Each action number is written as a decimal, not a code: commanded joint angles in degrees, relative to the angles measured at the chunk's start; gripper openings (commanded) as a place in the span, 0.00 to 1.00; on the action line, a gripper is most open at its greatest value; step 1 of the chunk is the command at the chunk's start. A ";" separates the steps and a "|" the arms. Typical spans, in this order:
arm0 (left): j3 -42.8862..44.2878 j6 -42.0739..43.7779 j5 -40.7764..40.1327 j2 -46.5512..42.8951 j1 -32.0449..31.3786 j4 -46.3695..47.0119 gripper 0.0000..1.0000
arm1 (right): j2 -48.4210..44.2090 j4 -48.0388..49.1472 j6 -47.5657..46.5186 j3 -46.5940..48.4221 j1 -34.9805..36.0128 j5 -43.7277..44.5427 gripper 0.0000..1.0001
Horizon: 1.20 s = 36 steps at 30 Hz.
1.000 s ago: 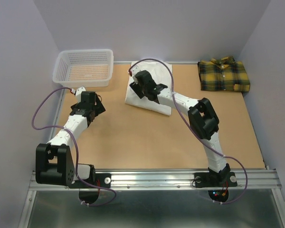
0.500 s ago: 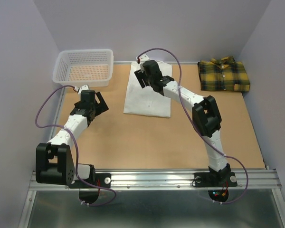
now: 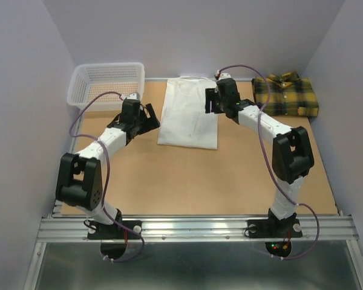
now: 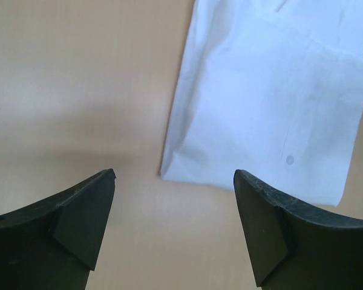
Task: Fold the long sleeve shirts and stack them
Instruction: Fold the shirt
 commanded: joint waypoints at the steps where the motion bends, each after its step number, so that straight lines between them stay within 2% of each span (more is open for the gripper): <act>1: 6.86 -1.17 0.88 8.16 -0.85 1.38 0.88 | -5.13 1.64 7.25 -5.92 -2.92 -5.94 0.68; 5: 13.89 -0.82 0.36 16.25 -2.87 -0.46 0.83 | -7.51 1.73 8.92 -10.06 -3.19 -8.04 0.67; 10: 16.90 -1.61 -1.22 23.81 -4.63 -2.48 0.75 | -8.56 1.90 10.77 -14.10 -3.19 -11.12 0.67; 13: 15.67 -2.57 -2.63 25.49 -4.81 -2.92 0.61 | -9.27 2.60 12.53 -16.65 -3.19 -13.23 0.66; 18: 9.35 -5.03 -2.28 24.62 -4.99 -3.45 0.33 | -11.46 3.83 15.25 -20.61 -3.19 -14.29 0.66; 19: 6.64 -6.43 -1.15 23.31 -5.07 -3.02 0.25 | -12.34 4.10 15.34 -21.74 -3.19 -14.21 0.66; 21: 3.12 -8.54 0.35 21.55 -5.42 -2.14 0.20 | -13.39 4.19 15.60 -22.98 -3.19 -13.33 0.66; 24: -5.93 -16.44 5.70 16.89 -6.04 2.25 0.03 | -15.77 4.19 15.69 -24.12 -3.19 -11.14 0.66; 25: -8.57 -20.12 9.98 13.92 -6.48 7.74 0.02 | -16.38 4.19 15.69 -24.91 -3.19 -10.52 0.66; 26: -14.42 -27.64 12.11 12.50 -7.44 11.28 0.00 | -17.17 4.19 15.78 -25.35 -3.19 -9.90 0.66; 29: -21.06 -40.68 18.19 9.76 -16.56 27.80 0.01 | -19.63 4.10 15.69 -27.11 -3.45 -7.01 0.66; 30: -21.68 -45.07 19.16 10.19 -19.37 30.88 0.04 | -20.77 4.10 15.52 -27.64 -3.62 -5.95 0.66; 31: -20.73 -45.72 19.86 11.16 -24.97 32.04 0.12 | -21.22 4.10 15.52 -27.99 -4.06 -5.33 0.66; 32: -19.42 -45.82 19.87 11.17 -26.50 32.14 0.17 | -21.74 4.10 15.52 -28.78 -4.41 -4.81 0.66; 34: -20.45 -45.90 17.52 7.33 -27.22 32.14 0.33 | -23.33 4.01 15.34 -29.49 -5.20 -4.10 0.66; 35: -21.59 -45.99 15.76 5.04 -27.05 32.14 0.58 | -23.94 4.01 15.34 -29.84 -5.30 -3.92 0.66; 36: -23.86 -45.47 12.34 2.49 -26.96 31.88 0.67 | -24.82 4.01 15.08 -30.45 -5.38 -4.01 0.66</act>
